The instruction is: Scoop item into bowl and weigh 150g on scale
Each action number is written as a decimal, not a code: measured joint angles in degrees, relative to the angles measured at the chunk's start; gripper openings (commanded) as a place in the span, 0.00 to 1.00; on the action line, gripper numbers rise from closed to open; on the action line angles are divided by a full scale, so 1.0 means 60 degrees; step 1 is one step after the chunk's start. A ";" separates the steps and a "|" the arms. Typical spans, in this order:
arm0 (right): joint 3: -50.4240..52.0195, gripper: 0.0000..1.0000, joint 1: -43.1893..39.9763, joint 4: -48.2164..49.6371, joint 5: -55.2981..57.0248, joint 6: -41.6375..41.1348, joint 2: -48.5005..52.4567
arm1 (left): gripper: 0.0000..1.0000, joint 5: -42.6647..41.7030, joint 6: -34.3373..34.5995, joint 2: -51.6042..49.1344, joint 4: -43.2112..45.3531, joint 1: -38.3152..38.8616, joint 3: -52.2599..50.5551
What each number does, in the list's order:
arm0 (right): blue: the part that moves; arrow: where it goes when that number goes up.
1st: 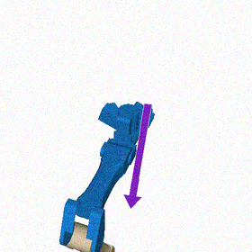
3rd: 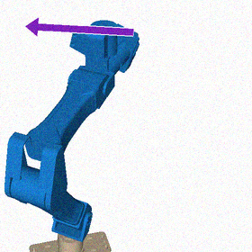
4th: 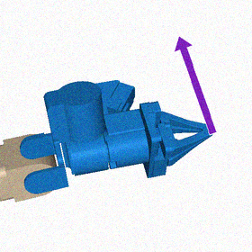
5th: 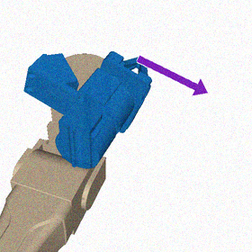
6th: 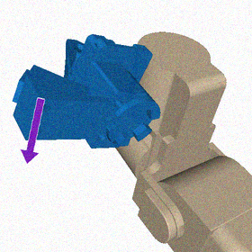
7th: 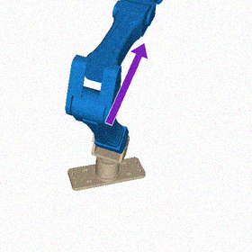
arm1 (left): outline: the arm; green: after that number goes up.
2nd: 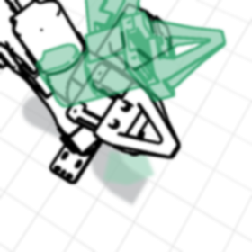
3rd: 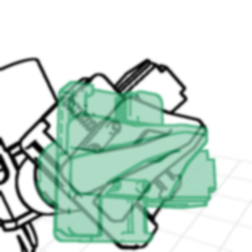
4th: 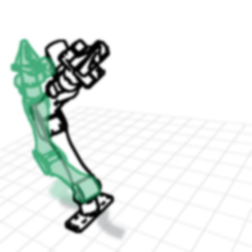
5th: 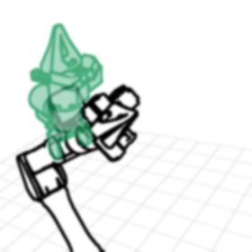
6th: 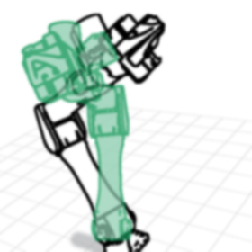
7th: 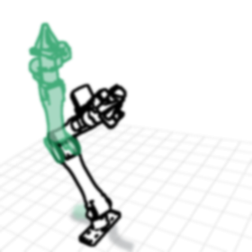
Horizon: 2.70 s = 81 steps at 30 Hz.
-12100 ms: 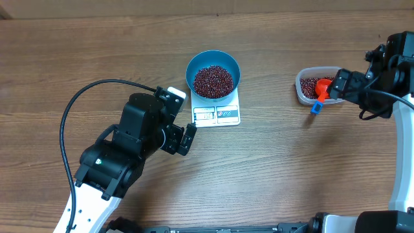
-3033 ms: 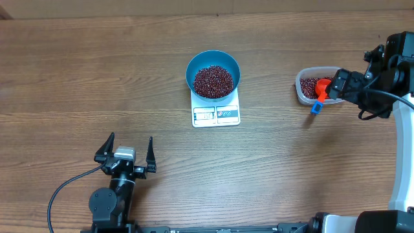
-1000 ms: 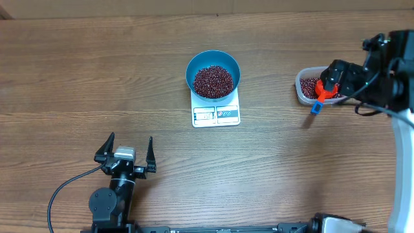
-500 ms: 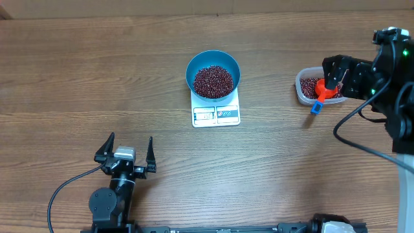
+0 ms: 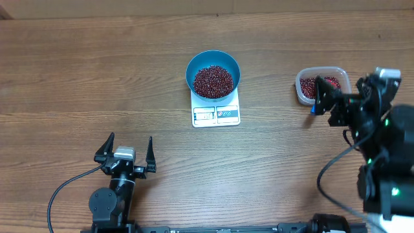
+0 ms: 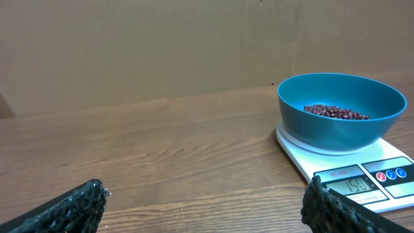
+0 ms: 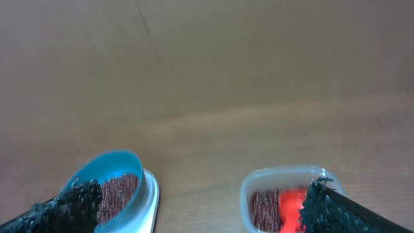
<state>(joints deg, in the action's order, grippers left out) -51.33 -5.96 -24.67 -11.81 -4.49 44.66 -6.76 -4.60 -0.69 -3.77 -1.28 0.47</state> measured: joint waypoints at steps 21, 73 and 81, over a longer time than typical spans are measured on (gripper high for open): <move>0.5468 1.00 0.0000 0.6193 -0.0073 -0.0007 -0.3537 | 1.00 0.0004 0.0000 0.0000 0.0004 0.0000 0.0000; 0.8382 1.00 0.0018 0.3432 -0.0215 -0.0033 -0.7304 | 0.99 0.0004 0.0000 0.0000 0.0004 0.0000 0.0000; 0.8382 1.00 0.0018 0.3432 -0.0211 -0.0018 -0.7304 | 1.00 0.0004 0.0000 0.0000 0.0004 0.0000 0.0000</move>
<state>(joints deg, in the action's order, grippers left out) -1.04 -5.85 -4.08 -13.08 -4.60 0.84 -6.74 -4.60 -0.69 -3.75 -1.28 0.47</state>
